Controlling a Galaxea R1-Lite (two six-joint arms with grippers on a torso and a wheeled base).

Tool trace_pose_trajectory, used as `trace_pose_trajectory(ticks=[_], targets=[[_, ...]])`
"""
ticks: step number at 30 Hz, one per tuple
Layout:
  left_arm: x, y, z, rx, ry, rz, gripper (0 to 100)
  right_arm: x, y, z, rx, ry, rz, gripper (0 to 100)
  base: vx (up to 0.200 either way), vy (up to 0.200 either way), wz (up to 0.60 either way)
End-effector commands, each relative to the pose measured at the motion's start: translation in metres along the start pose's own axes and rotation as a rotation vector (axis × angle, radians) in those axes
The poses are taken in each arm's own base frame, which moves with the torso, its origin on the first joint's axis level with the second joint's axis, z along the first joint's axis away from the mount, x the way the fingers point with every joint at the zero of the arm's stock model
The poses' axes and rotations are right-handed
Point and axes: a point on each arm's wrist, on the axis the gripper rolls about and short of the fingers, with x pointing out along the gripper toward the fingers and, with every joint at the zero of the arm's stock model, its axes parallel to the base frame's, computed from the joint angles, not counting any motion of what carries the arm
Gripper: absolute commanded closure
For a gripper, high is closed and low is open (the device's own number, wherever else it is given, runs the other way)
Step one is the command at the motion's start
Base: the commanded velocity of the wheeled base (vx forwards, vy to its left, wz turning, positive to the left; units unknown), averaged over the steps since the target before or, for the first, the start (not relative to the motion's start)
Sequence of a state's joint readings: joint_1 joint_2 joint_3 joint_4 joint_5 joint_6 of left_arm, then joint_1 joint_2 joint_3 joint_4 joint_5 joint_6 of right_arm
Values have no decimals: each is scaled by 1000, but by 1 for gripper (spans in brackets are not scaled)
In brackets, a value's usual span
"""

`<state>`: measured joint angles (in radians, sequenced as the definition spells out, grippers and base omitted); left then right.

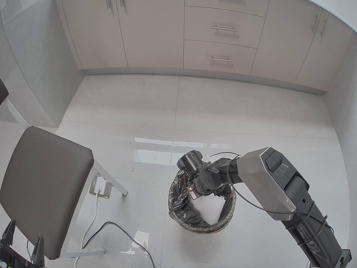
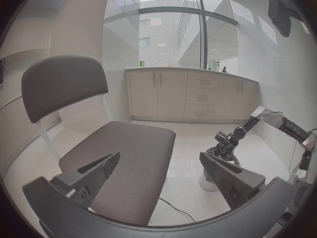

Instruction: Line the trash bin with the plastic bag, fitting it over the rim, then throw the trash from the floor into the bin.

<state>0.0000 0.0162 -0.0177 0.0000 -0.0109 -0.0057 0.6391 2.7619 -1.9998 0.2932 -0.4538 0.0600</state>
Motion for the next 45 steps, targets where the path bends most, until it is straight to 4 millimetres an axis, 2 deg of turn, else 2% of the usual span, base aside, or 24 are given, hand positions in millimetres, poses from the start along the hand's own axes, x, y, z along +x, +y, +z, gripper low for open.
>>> trace_pose_trajectory(ticks=[1, 7, 11, 15, 19, 24, 34, 45], targets=[[0, 0, -5, 0, 1, 0, 0, -2, -2, 2, 4, -6, 0, 100, 0, 0, 0], [0, 0, -5, -2, 1, 0, 0, -28, -8, 19, 22, -62, 5, 100, 0, 0, 0], [0, 0, -5, -2, 1, 0, 0, -54, -7, 30, 20, -105, 18, 100, 0, 0, 0], [0, 0, -5, 0, 1, 0, 0, -67, 0, 28, -17, -73, 15, 100, 0, 0, 0], [0, 0, -5, -2, 1, 0, 0, -70, 5, 23, -40, -45, 19, 100, 0, 0, 0], [0, 0, -5, -2, 0, 0, 0, -66, 11, 16, -69, -6, 18, 100, 0, 0, 0], [0, 0, -5, -2, 1, 0, 0, -33, 25, -7, -102, 73, -22, 100, 0, 0, 0], [0, 0, -5, -2, 1, 0, 0, -9, 22, -19, -121, 119, -46, 100, 0, 0, 0]])
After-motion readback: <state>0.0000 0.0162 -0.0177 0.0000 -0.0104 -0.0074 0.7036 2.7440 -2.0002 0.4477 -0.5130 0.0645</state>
